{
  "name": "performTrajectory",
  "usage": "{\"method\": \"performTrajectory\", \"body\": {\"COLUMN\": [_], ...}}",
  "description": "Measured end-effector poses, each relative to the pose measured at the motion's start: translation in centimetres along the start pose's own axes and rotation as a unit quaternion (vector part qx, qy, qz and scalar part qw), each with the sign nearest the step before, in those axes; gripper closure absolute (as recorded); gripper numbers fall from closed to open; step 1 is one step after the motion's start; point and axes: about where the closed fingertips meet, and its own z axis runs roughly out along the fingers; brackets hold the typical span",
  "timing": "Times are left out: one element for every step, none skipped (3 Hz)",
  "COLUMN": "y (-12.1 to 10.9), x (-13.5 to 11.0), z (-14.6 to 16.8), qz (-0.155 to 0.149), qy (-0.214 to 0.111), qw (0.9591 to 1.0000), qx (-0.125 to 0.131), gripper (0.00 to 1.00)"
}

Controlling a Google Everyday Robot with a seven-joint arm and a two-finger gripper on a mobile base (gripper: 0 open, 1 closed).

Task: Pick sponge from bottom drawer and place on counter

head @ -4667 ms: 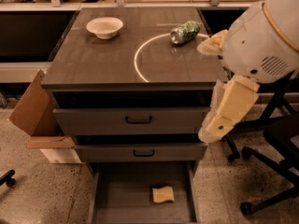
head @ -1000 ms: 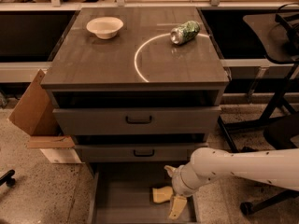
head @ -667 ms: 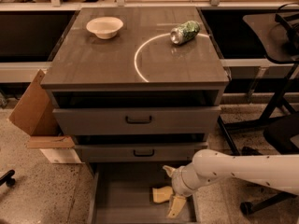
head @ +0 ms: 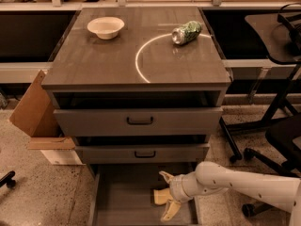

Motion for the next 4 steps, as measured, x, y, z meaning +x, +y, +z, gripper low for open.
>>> {"method": "performTrajectory", "body": {"y": [0.0, -0.5, -1.8, -3.4], "x": [0.0, 0.8, 3.1, 6.2], "z": [0.0, 1.2, 3.2, 5.5], "qz": [0.0, -0.016, -0.033, -0.045], "qy": [0.0, 0.0, 0.007, 0.009], "qw": [1.0, 0.9998, 0.9993, 0.9986], "qx": [0.0, -0.012, -0.019, -0.025], "gripper": [0.0, 0.0, 0.0, 0.0]}}
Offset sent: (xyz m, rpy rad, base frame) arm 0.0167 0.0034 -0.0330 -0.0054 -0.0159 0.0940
